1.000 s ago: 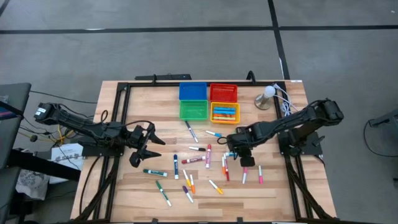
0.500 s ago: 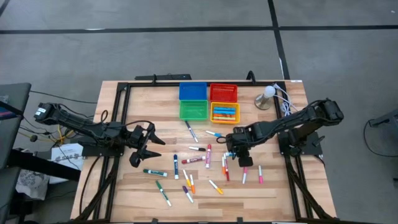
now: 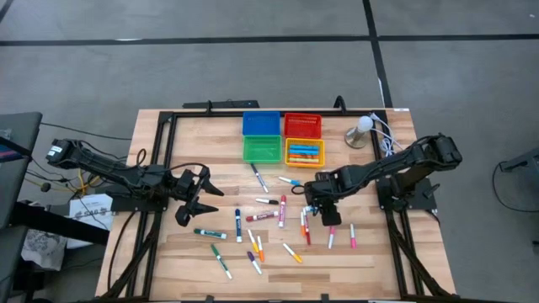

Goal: Pick & Place Markers
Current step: Put the blue marker pen into the red bin

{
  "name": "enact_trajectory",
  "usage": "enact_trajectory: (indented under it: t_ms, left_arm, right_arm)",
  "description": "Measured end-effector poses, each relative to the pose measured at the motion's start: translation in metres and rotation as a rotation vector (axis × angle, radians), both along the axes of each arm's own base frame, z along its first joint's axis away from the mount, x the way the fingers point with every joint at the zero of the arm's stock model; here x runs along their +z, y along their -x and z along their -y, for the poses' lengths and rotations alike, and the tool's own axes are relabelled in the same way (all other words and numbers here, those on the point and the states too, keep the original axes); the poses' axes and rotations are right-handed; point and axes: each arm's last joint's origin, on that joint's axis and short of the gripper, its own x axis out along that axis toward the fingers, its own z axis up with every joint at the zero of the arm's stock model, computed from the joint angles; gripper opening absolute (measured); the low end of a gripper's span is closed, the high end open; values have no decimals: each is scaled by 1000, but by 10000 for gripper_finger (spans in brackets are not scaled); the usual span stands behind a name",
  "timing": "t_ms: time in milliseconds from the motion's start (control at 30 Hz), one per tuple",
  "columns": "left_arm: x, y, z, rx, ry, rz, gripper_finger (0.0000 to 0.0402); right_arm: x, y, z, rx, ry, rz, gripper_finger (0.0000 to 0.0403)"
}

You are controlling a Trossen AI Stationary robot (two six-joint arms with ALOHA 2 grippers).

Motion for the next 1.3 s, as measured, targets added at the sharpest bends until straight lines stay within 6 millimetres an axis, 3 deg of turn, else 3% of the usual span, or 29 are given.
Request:
enact_trajectory:
  t_ms: [267,467,633,1000,1300]
  left_arm:
    - [0,0,0,-1,0,0,242]
    - [0,0,0,-1,0,1,242]
    - [0,0,0,-1,0,0,242]
    - [0,0,0,-1,0,0,242]
    - [0,0,0,0,0,0,242]
  right_arm:
    - [-38,-13,0,-10,19,-104,184]
    - [-50,-17,3,-20,25,-143,184]
    - [-50,-16,2,-20,25,-141,163]
    - [-51,-16,3,-124,19,-156,63]
    - [-33,-3,7,-183,2,-167,64]
